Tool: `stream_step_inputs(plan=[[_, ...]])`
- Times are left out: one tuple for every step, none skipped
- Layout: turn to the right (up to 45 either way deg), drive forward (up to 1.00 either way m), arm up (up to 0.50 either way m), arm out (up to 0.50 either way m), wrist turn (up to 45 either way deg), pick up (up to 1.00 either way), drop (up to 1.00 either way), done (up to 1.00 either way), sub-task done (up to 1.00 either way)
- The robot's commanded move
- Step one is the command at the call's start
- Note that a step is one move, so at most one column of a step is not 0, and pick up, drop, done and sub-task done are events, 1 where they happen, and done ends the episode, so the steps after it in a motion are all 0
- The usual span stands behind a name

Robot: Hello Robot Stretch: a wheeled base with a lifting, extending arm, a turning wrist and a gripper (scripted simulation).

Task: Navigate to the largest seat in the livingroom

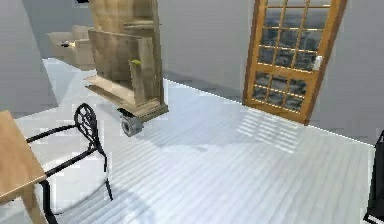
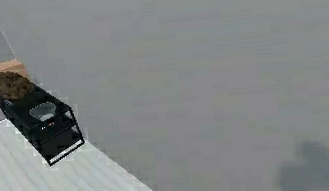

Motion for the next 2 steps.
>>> stream_step_inputs(plan=[[0.0,1.00,0.00,0.00,0.0,0.00,0.00,0.00,0.00],[-15.0,0.00,0.00,0.00,0.0,0.00,0.00,0.00,0.00]])
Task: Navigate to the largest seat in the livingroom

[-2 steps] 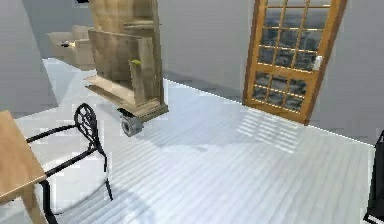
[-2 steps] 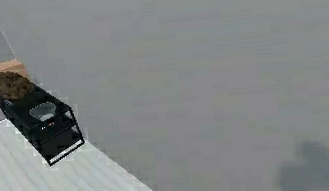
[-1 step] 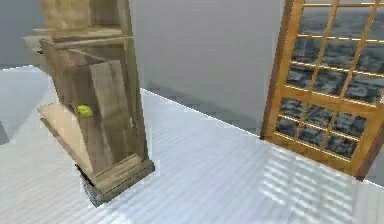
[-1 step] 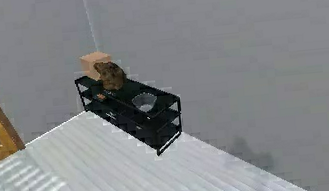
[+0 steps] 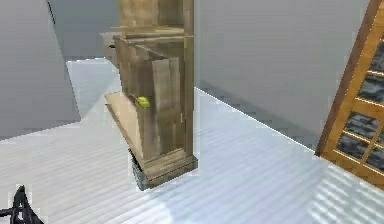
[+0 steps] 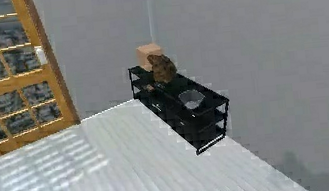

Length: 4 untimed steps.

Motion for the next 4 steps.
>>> stream_step_inputs(plan=[[0.0,0.15,0.00,0.00,0.0,0.00,0.00,0.00,0.00],[-45.0,0.00,0.00,0.00,0.0,0.00,0.00,0.00,0.00],[-45.0,0.00,0.00,0.00,0.0,0.00,0.00,0.00,0.00],[-45.0,0.00,0.00,0.00,0.0,0.00,0.00,0.00,0.00]])
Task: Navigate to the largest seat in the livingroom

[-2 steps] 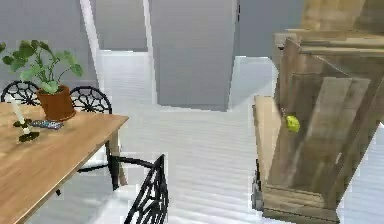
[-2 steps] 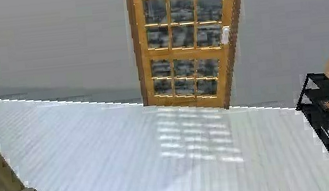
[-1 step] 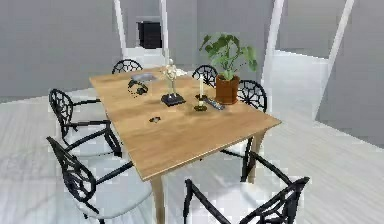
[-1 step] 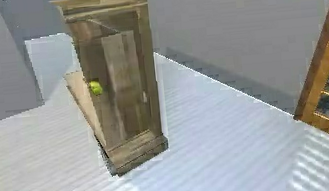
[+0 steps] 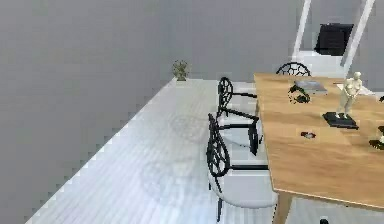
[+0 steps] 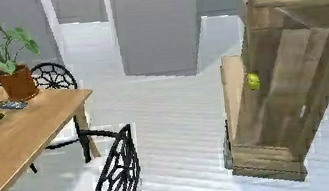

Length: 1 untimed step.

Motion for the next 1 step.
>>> stream_step_inputs(plan=[[-30.0,0.00,0.00,0.00,0.0,0.00,0.00,0.00,0.00]])
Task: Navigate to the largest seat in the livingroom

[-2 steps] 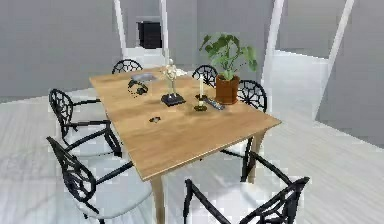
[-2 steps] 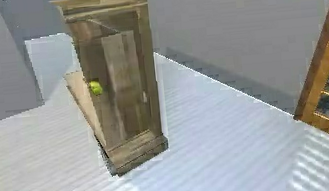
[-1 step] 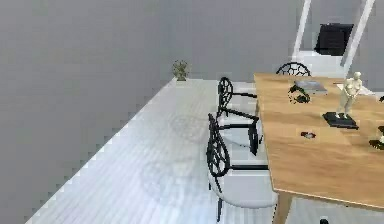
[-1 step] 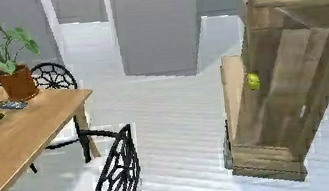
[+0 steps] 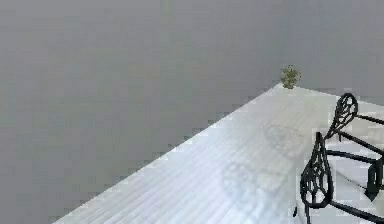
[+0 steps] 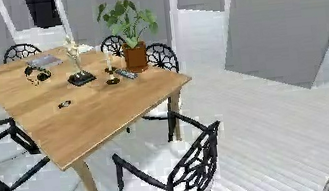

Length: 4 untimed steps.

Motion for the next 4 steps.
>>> stream_step_inputs(plan=[[0.0,1.00,0.00,0.00,0.0,0.00,0.00,0.00,0.00],[-33.0,0.00,0.00,0.00,0.0,0.00,0.00,0.00,0.00],[0.0,0.05,0.00,0.00,0.0,0.00,0.00,0.00,0.00],[45.0,0.00,0.00,0.00,0.0,0.00,0.00,0.00,0.00]])
